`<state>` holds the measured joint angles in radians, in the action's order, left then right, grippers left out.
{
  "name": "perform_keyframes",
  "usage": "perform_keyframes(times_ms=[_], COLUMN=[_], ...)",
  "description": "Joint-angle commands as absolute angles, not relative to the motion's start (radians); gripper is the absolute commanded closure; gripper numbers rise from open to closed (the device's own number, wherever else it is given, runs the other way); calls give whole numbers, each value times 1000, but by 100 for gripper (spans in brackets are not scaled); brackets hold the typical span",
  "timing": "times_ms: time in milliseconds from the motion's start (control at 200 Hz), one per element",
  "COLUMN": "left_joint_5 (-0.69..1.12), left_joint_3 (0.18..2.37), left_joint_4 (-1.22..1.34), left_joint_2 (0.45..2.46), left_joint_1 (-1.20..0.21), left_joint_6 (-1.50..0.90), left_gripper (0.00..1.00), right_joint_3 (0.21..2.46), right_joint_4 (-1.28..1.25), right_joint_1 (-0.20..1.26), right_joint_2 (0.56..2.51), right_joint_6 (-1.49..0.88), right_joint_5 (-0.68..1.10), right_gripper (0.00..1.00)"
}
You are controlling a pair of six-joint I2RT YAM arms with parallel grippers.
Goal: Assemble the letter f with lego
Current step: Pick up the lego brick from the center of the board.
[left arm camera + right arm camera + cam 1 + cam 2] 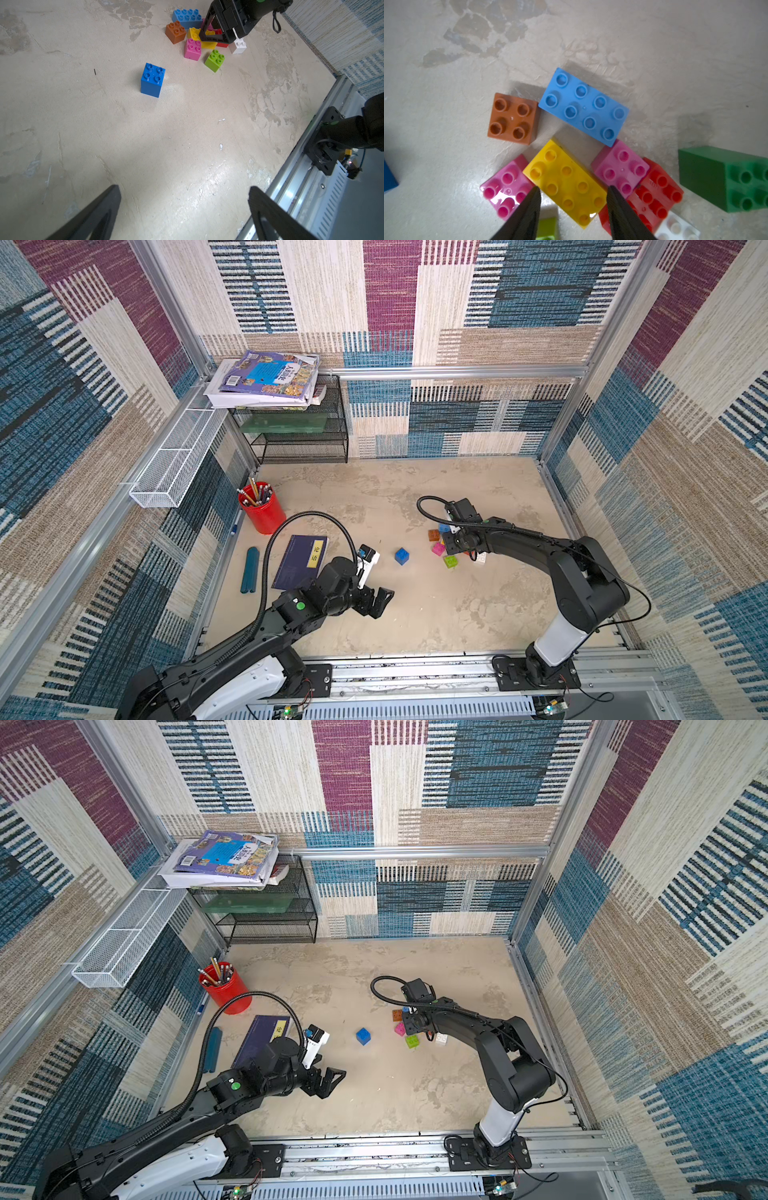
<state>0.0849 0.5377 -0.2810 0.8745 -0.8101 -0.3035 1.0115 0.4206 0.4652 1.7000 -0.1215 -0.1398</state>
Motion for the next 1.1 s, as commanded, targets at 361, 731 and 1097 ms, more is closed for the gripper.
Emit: perform_keyframes(times_ms=[361,731,1097], left_joint_5=[85,83,78], left_joint_3=[534,535,541], left_joint_4=[-262,-265,-267], left_joint_2=[871,871,874], left_joint_1=[-810,-809,-810], left_joint_6=[-281,-280,-275], left_gripper=[1,1,1], right_joint_3=[1039,1047,1050], right_joint_4=[389,380,377], right_joint_1=[463,462,461], right_joint_2=[1745,1761,1761], right_joint_6=[-99,-95,-94], right_joint_5=[-110,-110,-111], right_gripper=[49,53,64])
